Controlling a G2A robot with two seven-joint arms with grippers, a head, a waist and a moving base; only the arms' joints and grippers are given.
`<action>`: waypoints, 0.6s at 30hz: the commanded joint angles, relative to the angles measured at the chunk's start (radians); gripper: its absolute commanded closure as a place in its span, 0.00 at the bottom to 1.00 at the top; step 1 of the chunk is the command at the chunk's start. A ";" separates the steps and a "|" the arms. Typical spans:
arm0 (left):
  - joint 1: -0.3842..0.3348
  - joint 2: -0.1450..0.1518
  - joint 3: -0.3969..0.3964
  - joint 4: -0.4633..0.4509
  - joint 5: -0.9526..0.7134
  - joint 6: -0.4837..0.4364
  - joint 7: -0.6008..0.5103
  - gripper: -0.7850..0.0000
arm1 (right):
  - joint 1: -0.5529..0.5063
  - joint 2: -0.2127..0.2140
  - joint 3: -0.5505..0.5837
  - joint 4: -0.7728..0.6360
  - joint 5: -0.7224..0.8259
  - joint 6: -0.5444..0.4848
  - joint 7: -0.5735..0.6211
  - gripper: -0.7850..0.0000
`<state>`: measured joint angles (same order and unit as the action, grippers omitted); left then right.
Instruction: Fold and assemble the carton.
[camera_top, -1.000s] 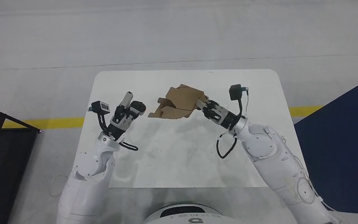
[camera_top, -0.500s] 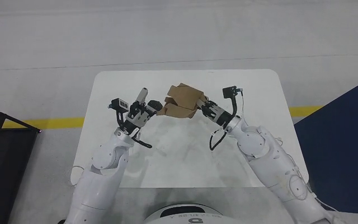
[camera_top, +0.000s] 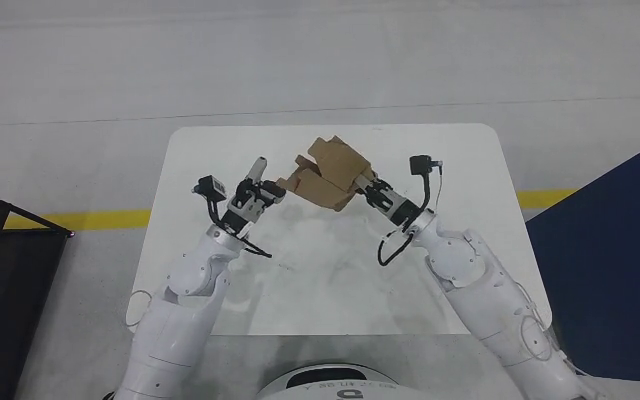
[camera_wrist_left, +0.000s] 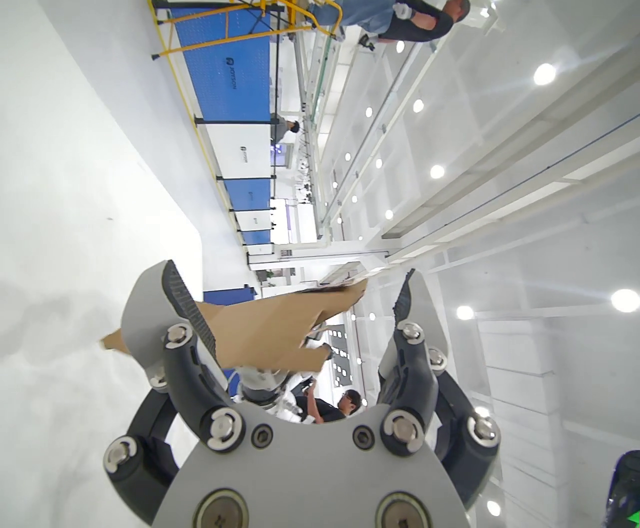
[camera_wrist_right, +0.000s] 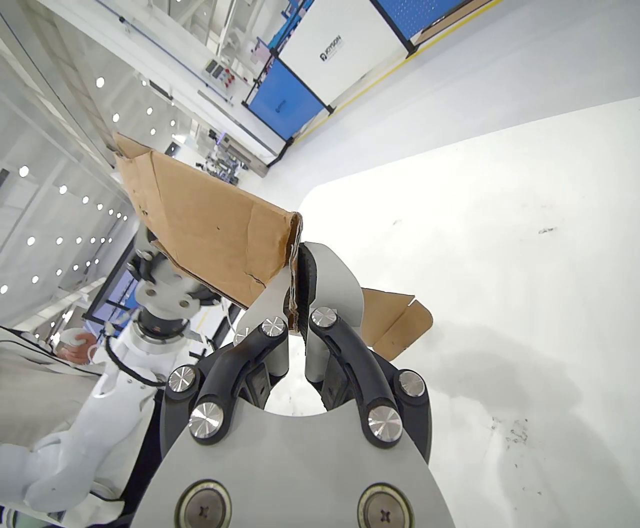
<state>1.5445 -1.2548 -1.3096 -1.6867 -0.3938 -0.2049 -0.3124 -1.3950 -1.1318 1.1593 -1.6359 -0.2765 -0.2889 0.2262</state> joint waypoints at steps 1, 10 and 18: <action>0.004 0.001 0.001 -0.007 0.018 0.005 -0.006 0.00 | -0.003 -0.002 0.009 -0.007 0.010 0.024 -0.016 1.00; 0.008 0.005 0.049 -0.034 0.258 -0.118 -0.047 0.00 | 0.016 -0.013 -0.014 -0.020 0.033 0.034 0.005 1.00; -0.003 0.004 0.061 -0.027 0.302 -0.107 -0.023 0.00 | 0.006 -0.014 -0.003 -0.044 0.040 0.020 0.022 1.00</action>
<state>1.5417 -1.2508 -1.2487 -1.7147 -0.0936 -0.3125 -0.3385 -1.3878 -1.1462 1.1525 -1.6778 -0.2347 -0.2679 0.2506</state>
